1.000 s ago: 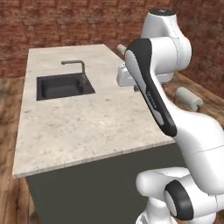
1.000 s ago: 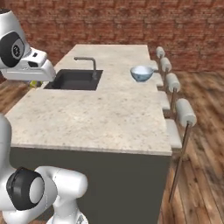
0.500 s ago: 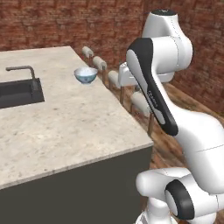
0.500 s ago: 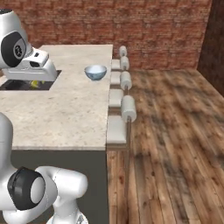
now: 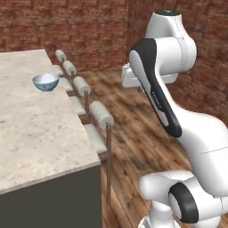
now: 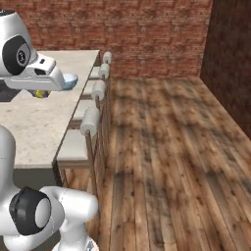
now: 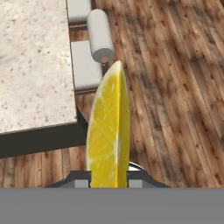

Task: There is a bowl on the dining counter. Grab a lemon wedge from the fridge and place it in the bowl. Then get the liquor bottle and glass cup from the cabinet and place them next to the bowl.

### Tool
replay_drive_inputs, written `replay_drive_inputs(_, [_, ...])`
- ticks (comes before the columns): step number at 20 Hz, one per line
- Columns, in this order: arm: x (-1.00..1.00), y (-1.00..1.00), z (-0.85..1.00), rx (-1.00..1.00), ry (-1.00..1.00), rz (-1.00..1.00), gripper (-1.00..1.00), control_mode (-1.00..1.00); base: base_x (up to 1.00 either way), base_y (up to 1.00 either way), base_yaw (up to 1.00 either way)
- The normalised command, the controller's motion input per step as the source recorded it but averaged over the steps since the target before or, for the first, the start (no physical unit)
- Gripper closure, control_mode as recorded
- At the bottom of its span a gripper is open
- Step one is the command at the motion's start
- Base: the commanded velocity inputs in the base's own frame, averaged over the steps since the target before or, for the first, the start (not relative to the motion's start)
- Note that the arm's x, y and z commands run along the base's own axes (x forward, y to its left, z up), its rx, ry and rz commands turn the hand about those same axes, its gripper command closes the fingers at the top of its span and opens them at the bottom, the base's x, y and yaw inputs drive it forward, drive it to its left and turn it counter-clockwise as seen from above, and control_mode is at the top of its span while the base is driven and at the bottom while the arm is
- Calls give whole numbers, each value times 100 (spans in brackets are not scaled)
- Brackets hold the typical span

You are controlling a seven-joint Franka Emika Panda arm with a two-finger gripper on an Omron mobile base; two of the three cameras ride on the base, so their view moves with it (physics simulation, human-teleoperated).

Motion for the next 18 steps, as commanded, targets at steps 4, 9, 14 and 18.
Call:
replay_drive_inputs(4, [0,0,0,0,0,0,100,100,5,-100,10])
replay_drive_inputs(9, [0,0,0,0,0,0,100,100,27,-100,32])
replay_drive_inputs(14, [0,0,0,0,0,0,100,100,34,-83,49])
replay_drive_inputs(18, [0,0,0,0,0,0,100,100,74,-72,44])
